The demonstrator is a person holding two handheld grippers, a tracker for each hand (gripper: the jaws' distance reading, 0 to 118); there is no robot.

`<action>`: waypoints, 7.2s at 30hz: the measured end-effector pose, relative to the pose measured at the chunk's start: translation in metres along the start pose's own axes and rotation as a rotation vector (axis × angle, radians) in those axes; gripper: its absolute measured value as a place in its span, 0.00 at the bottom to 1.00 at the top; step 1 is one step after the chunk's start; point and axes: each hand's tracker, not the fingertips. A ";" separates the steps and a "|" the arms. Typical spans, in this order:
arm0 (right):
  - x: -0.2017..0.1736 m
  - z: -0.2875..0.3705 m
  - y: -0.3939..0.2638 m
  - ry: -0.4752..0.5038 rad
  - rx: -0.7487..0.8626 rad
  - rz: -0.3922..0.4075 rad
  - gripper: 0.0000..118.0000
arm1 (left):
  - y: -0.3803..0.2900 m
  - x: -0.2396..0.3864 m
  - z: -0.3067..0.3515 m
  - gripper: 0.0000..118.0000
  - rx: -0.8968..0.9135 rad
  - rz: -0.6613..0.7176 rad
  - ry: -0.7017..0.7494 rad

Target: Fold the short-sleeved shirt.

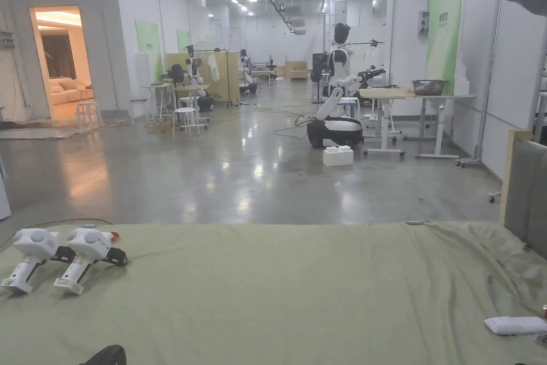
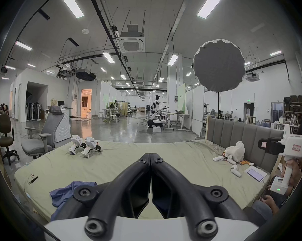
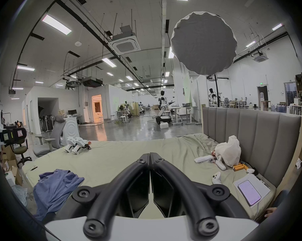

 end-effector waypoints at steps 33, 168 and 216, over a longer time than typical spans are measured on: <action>-0.005 -0.030 -0.068 0.034 -0.252 -0.050 0.00 | -0.129 -0.143 -0.106 0.96 -0.511 0.068 0.084; 0.061 -0.004 -0.103 -0.123 -0.433 -0.120 0.00 | -0.252 -0.058 -0.300 0.34 -0.975 0.044 0.082; 0.094 -0.081 0.049 0.030 -0.288 -0.009 0.02 | 0.008 -0.102 -0.093 0.00 -0.321 0.218 -0.115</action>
